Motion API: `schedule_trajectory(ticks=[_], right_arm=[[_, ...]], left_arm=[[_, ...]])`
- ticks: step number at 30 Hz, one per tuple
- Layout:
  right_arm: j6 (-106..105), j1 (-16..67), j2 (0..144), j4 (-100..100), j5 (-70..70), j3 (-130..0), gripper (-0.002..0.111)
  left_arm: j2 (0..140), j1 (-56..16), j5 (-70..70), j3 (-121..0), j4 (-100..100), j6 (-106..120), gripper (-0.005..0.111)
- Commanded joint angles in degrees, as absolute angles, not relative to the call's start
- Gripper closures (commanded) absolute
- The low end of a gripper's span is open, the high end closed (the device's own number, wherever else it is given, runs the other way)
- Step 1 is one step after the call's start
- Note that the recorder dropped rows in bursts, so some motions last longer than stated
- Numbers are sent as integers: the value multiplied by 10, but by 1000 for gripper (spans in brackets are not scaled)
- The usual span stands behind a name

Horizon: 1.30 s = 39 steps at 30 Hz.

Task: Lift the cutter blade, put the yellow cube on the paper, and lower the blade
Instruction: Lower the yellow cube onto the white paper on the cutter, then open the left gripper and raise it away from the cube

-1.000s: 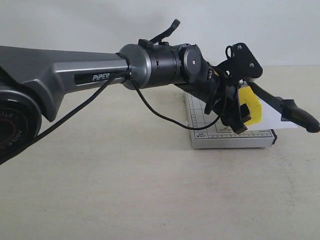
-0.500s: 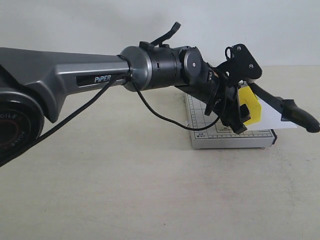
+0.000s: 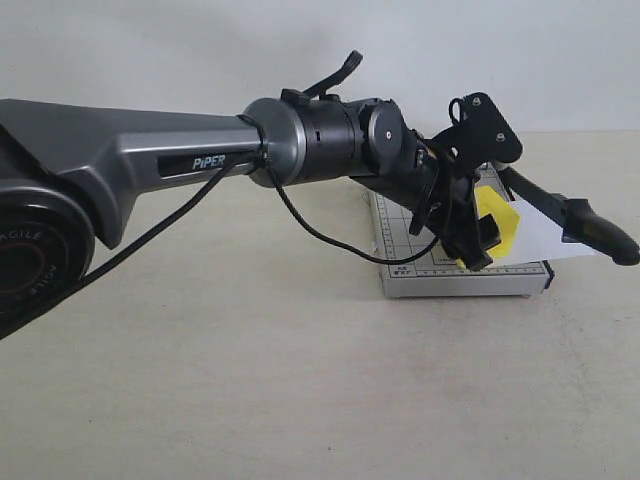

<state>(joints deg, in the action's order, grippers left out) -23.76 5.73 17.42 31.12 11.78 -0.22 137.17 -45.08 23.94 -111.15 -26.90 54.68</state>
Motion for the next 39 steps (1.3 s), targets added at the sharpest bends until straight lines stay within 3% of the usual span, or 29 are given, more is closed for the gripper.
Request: schedule_trajectory(ticks=[1, 21, 36, 39], right_arm=[[-239, 58, 171, 310, 118, 0, 108], [-239, 58, 171, 313, 135, 0, 108], [-239, 58, 171, 313, 135, 0, 108], [-239, 58, 171, 313, 135, 0, 108]], left_arm=[[1371, -452, 227, -1118, -272, 549, 31], [1353, -452, 200, -1120, -272, 549, 28], [1309, -452, 284, -1120, -272, 514, 28], [1293, -452, 296, -1120, -272, 492, 33]])
